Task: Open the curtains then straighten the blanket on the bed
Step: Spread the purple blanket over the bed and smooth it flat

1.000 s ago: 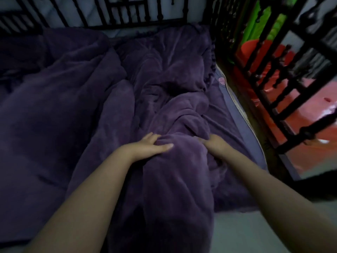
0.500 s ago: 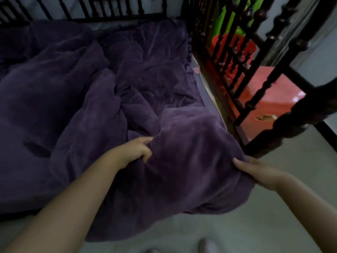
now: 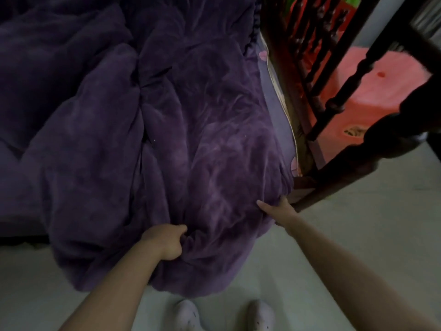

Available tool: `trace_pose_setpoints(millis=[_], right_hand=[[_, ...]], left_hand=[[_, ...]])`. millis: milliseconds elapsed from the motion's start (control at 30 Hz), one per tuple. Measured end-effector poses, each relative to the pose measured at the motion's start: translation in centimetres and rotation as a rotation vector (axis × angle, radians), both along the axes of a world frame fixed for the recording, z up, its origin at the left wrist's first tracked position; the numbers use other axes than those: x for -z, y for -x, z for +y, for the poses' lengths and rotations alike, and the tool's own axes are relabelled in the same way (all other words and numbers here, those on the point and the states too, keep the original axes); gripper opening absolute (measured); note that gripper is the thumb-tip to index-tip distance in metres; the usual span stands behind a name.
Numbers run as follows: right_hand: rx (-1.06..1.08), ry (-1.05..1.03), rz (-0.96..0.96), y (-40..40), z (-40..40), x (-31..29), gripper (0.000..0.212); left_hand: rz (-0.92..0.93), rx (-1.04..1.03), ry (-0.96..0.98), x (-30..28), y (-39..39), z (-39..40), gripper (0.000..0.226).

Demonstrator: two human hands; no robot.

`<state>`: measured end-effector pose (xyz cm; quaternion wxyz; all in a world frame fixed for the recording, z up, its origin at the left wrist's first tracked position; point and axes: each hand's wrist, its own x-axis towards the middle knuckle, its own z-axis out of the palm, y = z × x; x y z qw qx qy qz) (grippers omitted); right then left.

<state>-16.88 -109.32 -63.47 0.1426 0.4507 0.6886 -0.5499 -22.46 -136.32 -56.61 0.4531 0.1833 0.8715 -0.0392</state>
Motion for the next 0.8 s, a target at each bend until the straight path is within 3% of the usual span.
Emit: trace_pose_setpoints(millis=[100, 167, 233, 300, 367, 433, 500, 567, 667, 733, 800], right_hand=[[0.202, -0.059, 0.056, 0.0, -0.5, 2.4, 0.087], [0.171, -0.083, 0.031, 0.1, 0.1, 3.2, 0.064], [0.051, -0.118, 0.036, 0.0, 0.9, 3.3, 0.027], [-0.067, -0.137, 0.105, -0.3, 1.6, 2.5, 0.013], [-0.14, -0.074, 0.177, -1.1, 2.1, 0.7, 0.019], [-0.055, 0.158, 0.27, -2.3, 2.6, -2.1, 0.024], [0.004, 0.316, 0.39, -3.6, 3.1, -6.1, 0.036], [0.008, 0.33, 0.564, -4.3, 3.7, -10.8, 0.045], [0.025, 0.38, 0.862, -4.6, 3.7, -18.6, 0.022], [-0.014, 0.353, 0.965, -4.4, 3.5, -22.4, 0.01], [-0.113, 0.247, 0.987, -5.4, 3.4, -24.9, 0.017]], left_hand=[[0.124, 0.002, 0.066, 0.7, -1.5, 0.3, 0.044], [0.198, -0.03, 0.081, 1.1, -2.3, 0.7, 0.038], [0.229, -0.046, 0.118, 1.3, -2.7, 0.9, 0.034], [0.265, -0.062, 0.142, 1.3, -2.9, 1.2, 0.033], [0.367, -0.013, 0.116, 1.3, -3.4, 1.7, 0.033], [0.422, 0.036, 0.009, 0.9, -4.2, 2.2, 0.03], [0.414, -0.084, -0.15, -0.6, -4.8, 2.2, 0.027], [0.404, -0.258, -0.345, -3.4, -4.3, 2.1, 0.026], [0.313, -0.358, -0.564, -9.3, -2.2, 3.0, 0.031], [0.278, -0.279, -0.539, -13.1, -0.8, 4.0, 0.036], [0.207, -0.128, -0.333, -15.6, -0.4, 4.8, 0.046]])
